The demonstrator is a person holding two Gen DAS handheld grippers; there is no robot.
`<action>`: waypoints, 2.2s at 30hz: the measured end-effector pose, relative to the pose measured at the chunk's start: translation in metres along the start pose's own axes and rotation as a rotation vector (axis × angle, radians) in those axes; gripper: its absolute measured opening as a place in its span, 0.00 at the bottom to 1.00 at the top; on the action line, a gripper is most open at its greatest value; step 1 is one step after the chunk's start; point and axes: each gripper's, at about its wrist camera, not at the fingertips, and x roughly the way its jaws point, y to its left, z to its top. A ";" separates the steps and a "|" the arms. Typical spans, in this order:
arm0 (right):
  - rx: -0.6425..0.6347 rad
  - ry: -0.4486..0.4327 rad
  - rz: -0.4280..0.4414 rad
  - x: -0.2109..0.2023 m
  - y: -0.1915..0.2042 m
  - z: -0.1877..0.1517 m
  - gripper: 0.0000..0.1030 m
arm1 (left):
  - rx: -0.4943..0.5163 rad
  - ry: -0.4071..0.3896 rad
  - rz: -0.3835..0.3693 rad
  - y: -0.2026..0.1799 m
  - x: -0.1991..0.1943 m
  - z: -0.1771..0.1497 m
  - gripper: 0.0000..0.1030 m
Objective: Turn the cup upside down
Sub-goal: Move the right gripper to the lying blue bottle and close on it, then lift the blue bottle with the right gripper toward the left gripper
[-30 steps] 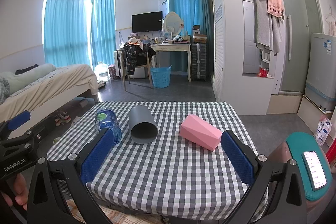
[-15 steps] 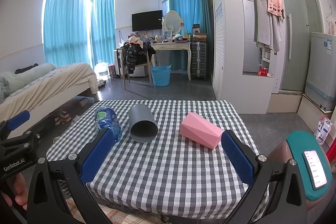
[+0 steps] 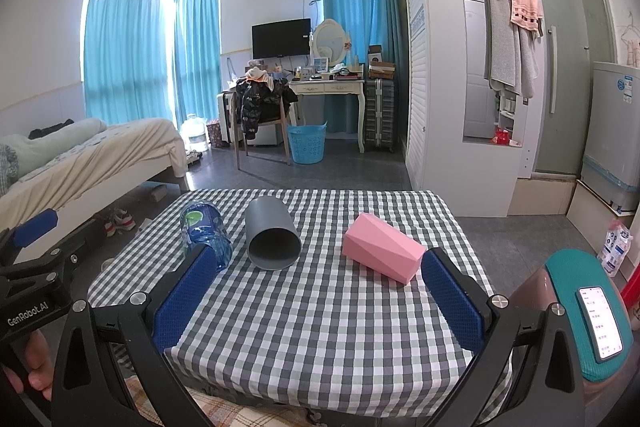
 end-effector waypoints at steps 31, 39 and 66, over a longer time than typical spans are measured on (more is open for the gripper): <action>-0.262 0.252 0.273 0.162 0.129 0.042 1.00 | -0.152 0.158 0.242 0.152 0.108 -0.003 0.99; -0.356 0.348 0.293 0.222 0.168 0.023 0.99 | -0.181 0.215 0.237 0.175 0.139 -0.019 0.99; -0.310 0.526 0.152 0.199 0.163 -0.018 0.64 | -0.170 0.179 0.125 0.161 0.091 -0.010 0.99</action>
